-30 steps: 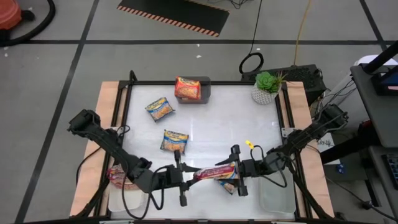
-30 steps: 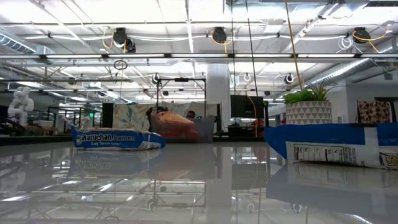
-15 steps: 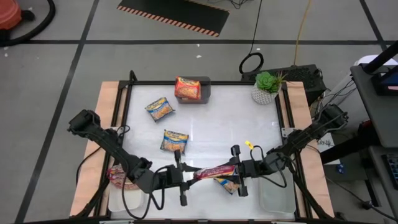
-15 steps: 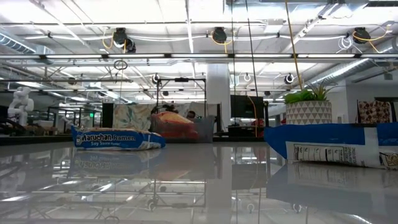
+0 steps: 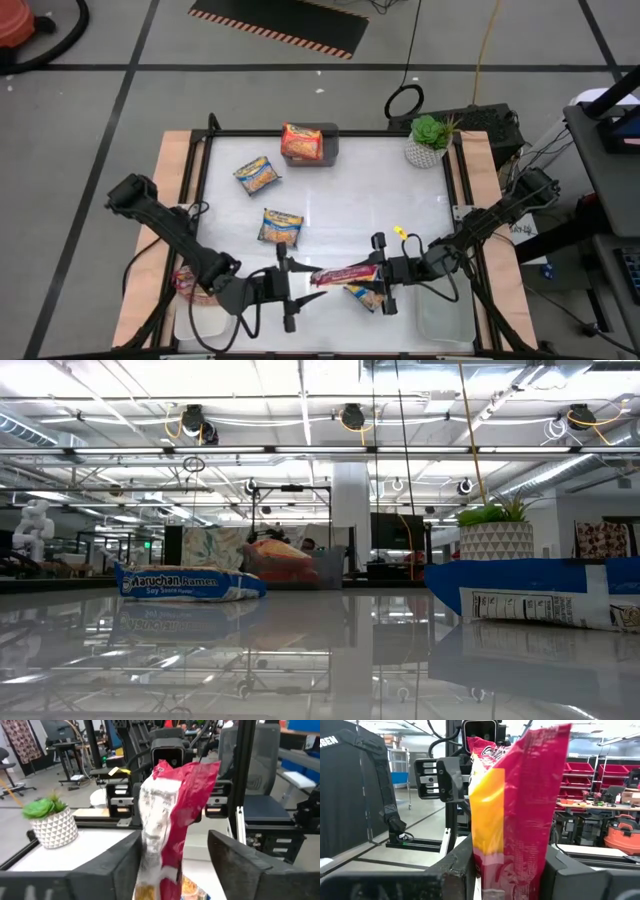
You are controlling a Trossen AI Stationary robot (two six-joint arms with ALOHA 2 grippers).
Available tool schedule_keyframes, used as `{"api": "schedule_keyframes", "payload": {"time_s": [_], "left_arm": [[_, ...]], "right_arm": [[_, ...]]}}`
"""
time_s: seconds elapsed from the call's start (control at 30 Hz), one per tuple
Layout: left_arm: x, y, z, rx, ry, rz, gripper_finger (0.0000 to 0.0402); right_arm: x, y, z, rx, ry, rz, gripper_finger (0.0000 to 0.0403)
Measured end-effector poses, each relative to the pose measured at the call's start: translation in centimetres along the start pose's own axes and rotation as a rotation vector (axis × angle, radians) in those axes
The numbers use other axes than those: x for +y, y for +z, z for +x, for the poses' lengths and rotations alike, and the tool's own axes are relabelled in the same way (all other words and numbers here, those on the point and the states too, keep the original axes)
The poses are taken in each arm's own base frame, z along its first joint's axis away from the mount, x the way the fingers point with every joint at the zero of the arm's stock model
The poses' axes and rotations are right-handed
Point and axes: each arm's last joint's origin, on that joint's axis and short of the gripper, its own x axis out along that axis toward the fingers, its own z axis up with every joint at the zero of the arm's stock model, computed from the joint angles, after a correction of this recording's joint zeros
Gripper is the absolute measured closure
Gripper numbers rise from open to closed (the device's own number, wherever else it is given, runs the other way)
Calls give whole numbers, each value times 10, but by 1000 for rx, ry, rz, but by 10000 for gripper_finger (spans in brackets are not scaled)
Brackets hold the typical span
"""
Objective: Sort Maruchan noodles
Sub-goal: Put the red noodle pack into the white bin
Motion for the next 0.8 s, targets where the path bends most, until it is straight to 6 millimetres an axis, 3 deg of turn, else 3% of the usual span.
{"api": "schedule_keyframes", "payload": {"time_s": [0.3, 0.53, 0.8], "left_arm": [[3, 19, -36, 26, -50, -4, 147], [8, 31, -71, 60, -50, -13, 146], [7, 25, -85, 85, 52, 44, 146]], "right_arm": [[-1, -1, 0, 9, -3, 9, 291], [-16, -16, 5, 142, -108, 87, 291], [-18, -15, 11, 197, -124, 148, 292]]}}
